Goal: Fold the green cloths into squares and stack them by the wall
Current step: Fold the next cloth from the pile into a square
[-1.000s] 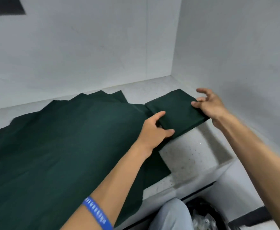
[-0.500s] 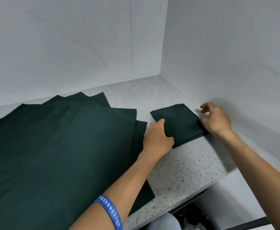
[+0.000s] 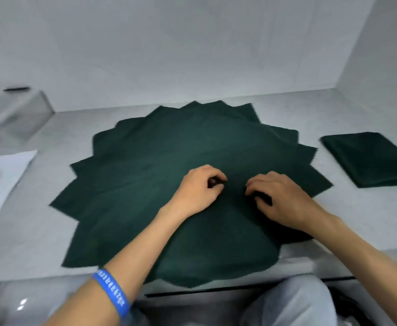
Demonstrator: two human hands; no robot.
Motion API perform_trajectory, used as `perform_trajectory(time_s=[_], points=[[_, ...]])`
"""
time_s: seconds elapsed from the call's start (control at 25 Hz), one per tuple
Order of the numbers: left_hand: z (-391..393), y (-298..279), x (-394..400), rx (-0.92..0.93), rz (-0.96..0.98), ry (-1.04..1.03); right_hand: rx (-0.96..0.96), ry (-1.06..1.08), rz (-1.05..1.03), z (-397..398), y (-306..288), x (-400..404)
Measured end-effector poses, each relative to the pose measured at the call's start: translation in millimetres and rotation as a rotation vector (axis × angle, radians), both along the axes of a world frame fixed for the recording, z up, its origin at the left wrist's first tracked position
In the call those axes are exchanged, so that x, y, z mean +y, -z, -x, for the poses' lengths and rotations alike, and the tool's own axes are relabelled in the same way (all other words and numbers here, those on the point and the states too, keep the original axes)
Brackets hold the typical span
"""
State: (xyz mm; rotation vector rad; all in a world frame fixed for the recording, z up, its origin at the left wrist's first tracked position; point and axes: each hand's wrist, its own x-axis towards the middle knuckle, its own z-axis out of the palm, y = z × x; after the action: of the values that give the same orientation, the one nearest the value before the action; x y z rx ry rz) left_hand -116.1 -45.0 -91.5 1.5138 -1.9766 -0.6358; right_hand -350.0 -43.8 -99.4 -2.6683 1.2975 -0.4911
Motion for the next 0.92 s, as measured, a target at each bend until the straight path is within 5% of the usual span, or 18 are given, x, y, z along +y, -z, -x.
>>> perform_trajectory(time_s=[0.24,0.4,0.68,0.92], points=[[-168,7,85,-0.207,-0.149,0.182,-0.008,-0.021,0.084,-82,9,91],[-172,-4,95,-0.393,-0.214,0.315,-0.033,0.108,-0.091,-137,5,118],[-155,-16,96,-0.457,0.030,0.248,-0.035,0.157,-0.111,-142,-3,117],[-163,-29,91,-0.210,0.050,0.098,0.158,0.222,0.085,-170,-5,131]])
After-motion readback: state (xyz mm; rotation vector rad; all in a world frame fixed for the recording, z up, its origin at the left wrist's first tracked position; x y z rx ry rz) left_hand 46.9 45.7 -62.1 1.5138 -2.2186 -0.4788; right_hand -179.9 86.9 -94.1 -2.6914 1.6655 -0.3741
